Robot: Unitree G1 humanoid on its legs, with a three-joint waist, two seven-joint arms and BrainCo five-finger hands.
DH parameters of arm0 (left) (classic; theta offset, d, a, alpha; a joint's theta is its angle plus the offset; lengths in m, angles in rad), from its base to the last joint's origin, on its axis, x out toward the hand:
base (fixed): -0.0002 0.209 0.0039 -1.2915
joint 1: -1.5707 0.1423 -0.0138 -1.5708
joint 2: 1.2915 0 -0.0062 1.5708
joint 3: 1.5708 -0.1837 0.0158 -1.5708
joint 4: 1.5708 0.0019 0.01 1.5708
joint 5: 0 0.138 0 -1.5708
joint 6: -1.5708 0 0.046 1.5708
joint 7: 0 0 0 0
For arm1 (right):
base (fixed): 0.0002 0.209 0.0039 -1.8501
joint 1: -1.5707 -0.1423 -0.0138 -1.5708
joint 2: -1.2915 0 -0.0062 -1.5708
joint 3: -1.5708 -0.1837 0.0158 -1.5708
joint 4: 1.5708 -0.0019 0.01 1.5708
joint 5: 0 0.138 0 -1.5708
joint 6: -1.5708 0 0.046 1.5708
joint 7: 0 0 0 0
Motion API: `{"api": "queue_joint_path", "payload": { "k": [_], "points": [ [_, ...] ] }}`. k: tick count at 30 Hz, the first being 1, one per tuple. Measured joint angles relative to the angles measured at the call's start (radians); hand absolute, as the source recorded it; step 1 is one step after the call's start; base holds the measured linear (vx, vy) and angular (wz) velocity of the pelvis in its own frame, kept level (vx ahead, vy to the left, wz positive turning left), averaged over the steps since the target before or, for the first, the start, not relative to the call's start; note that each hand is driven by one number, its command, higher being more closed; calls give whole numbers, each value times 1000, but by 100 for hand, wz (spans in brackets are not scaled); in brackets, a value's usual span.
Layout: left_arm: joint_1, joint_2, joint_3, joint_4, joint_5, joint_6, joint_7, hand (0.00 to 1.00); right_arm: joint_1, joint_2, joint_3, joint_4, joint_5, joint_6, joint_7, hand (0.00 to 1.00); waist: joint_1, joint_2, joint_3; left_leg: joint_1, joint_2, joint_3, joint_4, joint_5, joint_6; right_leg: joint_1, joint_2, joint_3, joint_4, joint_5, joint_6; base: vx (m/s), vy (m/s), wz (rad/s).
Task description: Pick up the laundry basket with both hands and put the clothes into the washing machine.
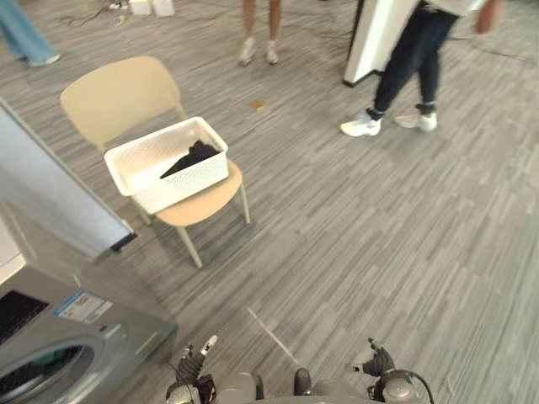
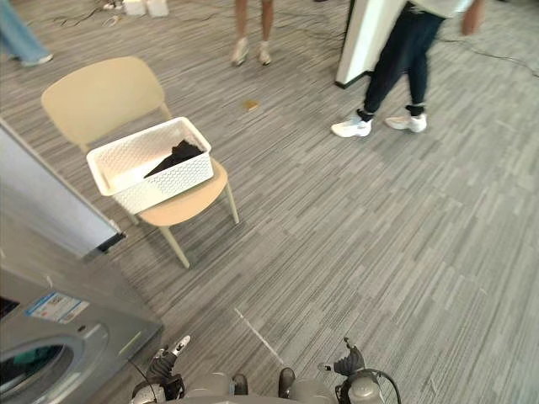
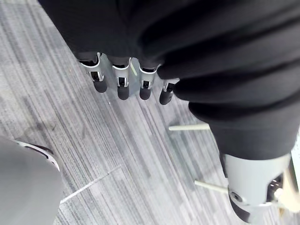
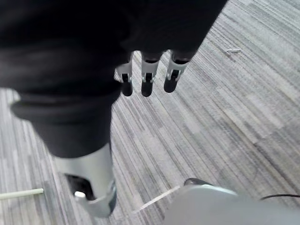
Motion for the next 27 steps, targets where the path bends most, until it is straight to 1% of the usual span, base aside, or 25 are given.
{"api": "queue_joint_path", "payload": {
  "k": [1,2,3,4,6,8,9,10,11,12,13,14,15,16,17,18,19,20,21,22,23,24,25,26,27],
  "points": [
    [-2,10,-7,10,10,0,-3,0,-6,6,14,0,-1,0,3,0,-1,-1,-3,7,3,14,-3,0,0,-26,-42,-77,42,-19,-23,-44,37,-56],
    [-3,21,-18,17,14,1,-3,0,-11,11,19,0,-2,0,5,0,-3,-2,-5,14,10,20,-9,0,0,-38,-75,-134,59,-28,-39,-21,-18,-39],
    [-3,31,-21,21,29,4,-3,0,-16,13,28,-2,-2,-1,6,0,-6,6,-7,13,26,21,-16,0,-1,-48,-106,-168,53,-30,-41,1,-99,-30],
    [-1,40,-24,21,46,11,-2,0,-17,11,28,-7,-3,0,6,0,-5,10,-7,13,52,19,-16,-3,-16,-60,-127,-155,27,-27,-35,11,-131,-17],
    [1,45,-24,21,48,16,-1,0,-14,11,28,-20,-3,2,5,0,-5,12,-7,17,75,13,-17,-5,-34,-68,-137,-123,5,-21,-24,41,-185,-9],
    [12,58,-24,22,49,19,0,0,-10,11,28,-53,-2,8,3,0,-6,7,-10,30,114,1,-23,-11,-82,-112,-157,-39,-37,7,20,92,-282,-5],
    [12,60,-24,22,49,20,1,0,-5,11,28,-67,-2,10,2,0,-8,1,-13,33,116,-4,-26,-10,-95,-119,-162,-18,-54,16,30,107,-245,17],
    [11,65,-24,22,49,20,2,0,7,11,30,-84,-1,11,2,0,-11,-12,-20,40,116,-14,-28,-12,-118,-124,-181,12,-86,42,33,175,-349,31],
    [15,75,-24,22,49,20,4,0,15,13,38,-85,0,11,2,0,-12,-36,-35,57,112,-24,-31,-20,-148,-123,-200,47,-110,79,38,222,-429,50],
    [20,88,-23,22,48,20,8,0,30,12,55,-89,0,11,2,0,-21,-62,-52,66,109,-53,-28,-35,-185,-112,-203,75,-96,130,67,270,-541,54],
    [18,80,-22,27,47,22,17,0,30,-2,55,-89,1,11,3,0,-29,-41,-59,73,140,-75,-22,-43,-207,-112,-184,51,-48,97,52,226,-454,68],
    [24,56,-24,20,46,15,21,0,41,-18,65,-103,2,11,2,0,-33,5,-85,70,196,-111,-41,-35,-232,-123,-142,13,1,38,27,231,-412,58],
    [20,36,-23,20,43,15,21,0,39,-24,72,-108,3,9,3,0,-32,30,-98,72,234,-149,-43,-19,-252,-142,-109,-19,56,-13,-2,271,-387,48],
    [15,28,-22,20,40,15,21,0,33,-30,73,-107,4,9,5,0,-31,45,-101,56,253,-179,-20,-13,-257,-143,-94,-35,75,-30,-18,268,-410,41],
    [5,20,-20,21,27,16,21,0,29,-31,74,-107,5,9,9,0,-33,46,-95,11,273,-233,54,4,-237,-136,-77,-62,87,-58,-37,299,-540,58],
    [-5,19,-19,19,-3,16,21,0,32,-25,89,-105,8,9,18,0,-31,38,-83,-98,294,-278,275,75,-150,-80,-54,-103,63,-78,-68,217,-478,58],
    [-4,19,-19,19,-7,16,21,0,35,-24,99,-105,10,9,18,0,-28,32,-76,-137,303,-280,364,104,-115,-47,-44,-115,41,-78,-79,267,-531,48],
    [4,19,-19,16,-7,16,21,0,38,-18,105,-103,12,9,20,0,-21,22,-67,-184,319,-261,491,96,-104,5,-35,-137,9,-80,-89,208,-381,38],
    [23,24,-16,-17,-28,15,23,0,50,-13,100,-104,20,2,16,0,-20,6,-64,-245,333,-187,634,77,-79,82,-14,-164,-69,-70,-106,217,-344,41],
    [25,30,-22,-25,-28,15,22,0,54,-14,98,-104,21,0,15,0,-18,-3,-62,-266,329,-151,655,70,-69,108,-13,-176,-96,-68,-108,232,-294,59],
    [20,31,-21,-33,-27,15,22,0,63,-12,91,-107,22,-1,13,0,-18,-13,-59,-298,313,-87,660,63,-61,140,-11,-201,-132,-66,-109,257,-223,61],
    [16,27,-22,-36,-30,15,22,0,64,-17,82,-108,22,0,11,0,-18,-15,-55,-319,294,-46,635,63,-62,163,-8,-225,-154,-65,-109,312,-204,77],
    [7,23,-22,-35,-32,17,22,0,63,-26,64,-111,26,0,2,0,-15,-14,-49,-328,254,-5,556,52,-81,174,-9,-248,-164,-64,-109,250,-115,61],
    [1,21,-23,-33,-32,19,22,0,60,-31,55,-114,32,0,-2,0,-10,-12,-41,-326,230,13,506,48,-86,180,-9,-253,-170,-64,-109,191,-54,53],
    [-13,20,-22,-33,-32,19,22,0,48,-34,33,-127,43,1,-5,0,0,-16,-19,-322,178,41,385,51,-89,189,-17,-267,-175,-65,-109,200,-12,48]
  ]
}}
